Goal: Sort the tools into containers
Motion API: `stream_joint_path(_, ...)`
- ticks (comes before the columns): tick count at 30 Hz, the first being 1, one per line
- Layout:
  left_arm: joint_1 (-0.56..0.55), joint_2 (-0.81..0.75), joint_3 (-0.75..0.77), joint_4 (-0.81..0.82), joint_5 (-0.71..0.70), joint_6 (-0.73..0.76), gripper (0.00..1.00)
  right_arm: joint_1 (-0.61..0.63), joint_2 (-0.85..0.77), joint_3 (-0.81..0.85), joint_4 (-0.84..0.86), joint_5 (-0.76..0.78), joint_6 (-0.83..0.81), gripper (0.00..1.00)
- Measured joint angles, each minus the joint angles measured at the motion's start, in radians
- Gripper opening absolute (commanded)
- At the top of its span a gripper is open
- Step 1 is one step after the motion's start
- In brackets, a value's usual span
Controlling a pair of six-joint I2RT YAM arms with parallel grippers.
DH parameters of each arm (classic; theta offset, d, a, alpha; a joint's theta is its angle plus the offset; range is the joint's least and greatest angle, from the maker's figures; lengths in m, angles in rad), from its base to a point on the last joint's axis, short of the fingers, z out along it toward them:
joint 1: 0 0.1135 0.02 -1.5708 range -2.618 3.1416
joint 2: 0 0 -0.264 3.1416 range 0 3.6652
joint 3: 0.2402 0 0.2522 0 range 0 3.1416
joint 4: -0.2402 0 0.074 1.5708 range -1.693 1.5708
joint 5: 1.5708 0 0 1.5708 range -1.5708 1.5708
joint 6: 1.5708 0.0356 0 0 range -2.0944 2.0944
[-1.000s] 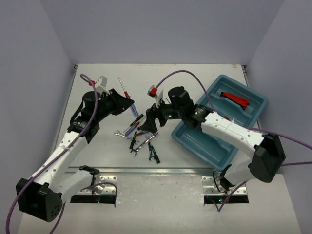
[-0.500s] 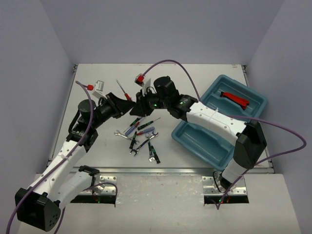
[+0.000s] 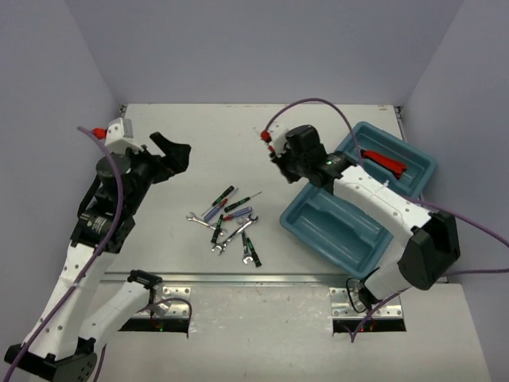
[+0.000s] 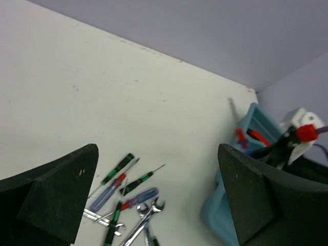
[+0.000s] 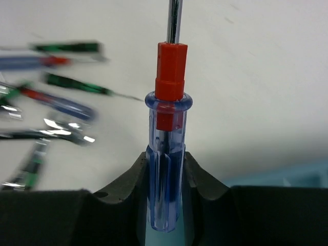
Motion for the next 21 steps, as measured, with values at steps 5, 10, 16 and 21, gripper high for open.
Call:
stream_joint_path(5, 0.0, -0.164, -0.136, -0.098, -0.08, 0.094, 1.0, -0.274, -0.196, -0.18, -0.074, 0.175, -0.266, 0.0)
stream_joint_path(10, -0.004, -0.15, -0.203, -0.155, -0.079, 0.119, 1.0, -0.322, -0.32, -0.262, -0.087, 0.259, -0.444, 0.0)
stream_joint_path(16, -0.049, -0.044, -0.201, -0.193, -0.147, 0.117, 1.0, -0.529, -0.375, -0.417, -0.07, 0.249, -0.578, 0.0)
stream_joint_path(21, -0.053, 0.033, -0.2, -0.206, -0.184, 0.112, 1.0, -0.661, -0.355, -0.464, -0.056, 0.212, -0.639, 0.0)
